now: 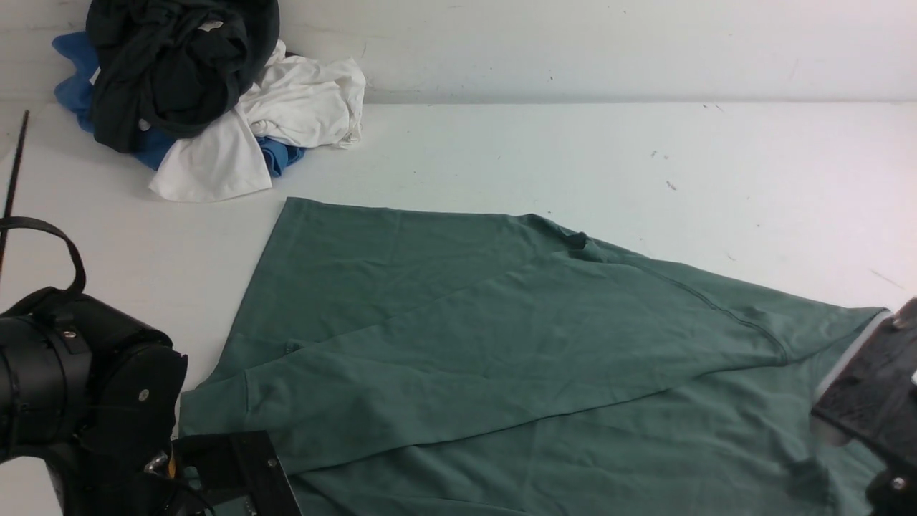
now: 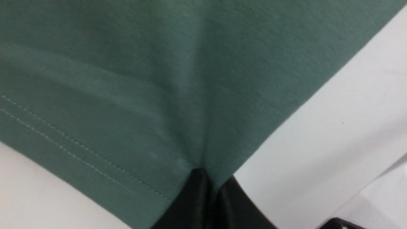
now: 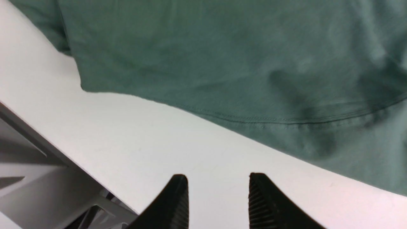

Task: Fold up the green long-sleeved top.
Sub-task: Use both arms simultaneously to clamp the lower edge of the clothing fabric

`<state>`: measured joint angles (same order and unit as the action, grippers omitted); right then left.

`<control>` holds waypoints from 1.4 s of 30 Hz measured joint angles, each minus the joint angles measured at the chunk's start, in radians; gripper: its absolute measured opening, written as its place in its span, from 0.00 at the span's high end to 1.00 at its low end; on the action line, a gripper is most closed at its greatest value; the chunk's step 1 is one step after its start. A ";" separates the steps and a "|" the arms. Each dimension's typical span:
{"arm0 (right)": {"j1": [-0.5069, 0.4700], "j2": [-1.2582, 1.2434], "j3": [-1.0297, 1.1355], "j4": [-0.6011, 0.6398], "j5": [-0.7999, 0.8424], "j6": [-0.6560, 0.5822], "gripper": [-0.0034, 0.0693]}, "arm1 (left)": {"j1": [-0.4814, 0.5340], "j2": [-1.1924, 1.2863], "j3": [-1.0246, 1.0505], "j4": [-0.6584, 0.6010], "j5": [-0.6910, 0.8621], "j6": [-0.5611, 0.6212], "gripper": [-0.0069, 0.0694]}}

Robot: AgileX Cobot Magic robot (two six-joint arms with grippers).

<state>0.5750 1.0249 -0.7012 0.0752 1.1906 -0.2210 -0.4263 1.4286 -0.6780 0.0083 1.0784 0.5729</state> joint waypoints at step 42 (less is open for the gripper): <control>-0.006 0.343 -0.065 -0.257 -0.118 -0.282 0.93 | 0.005 -0.033 -0.091 0.015 0.025 -0.081 0.91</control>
<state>0.5692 1.3677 -0.7663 -0.1816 1.0727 -0.5033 -0.4213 1.3954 -0.7690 0.0236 1.1037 0.4919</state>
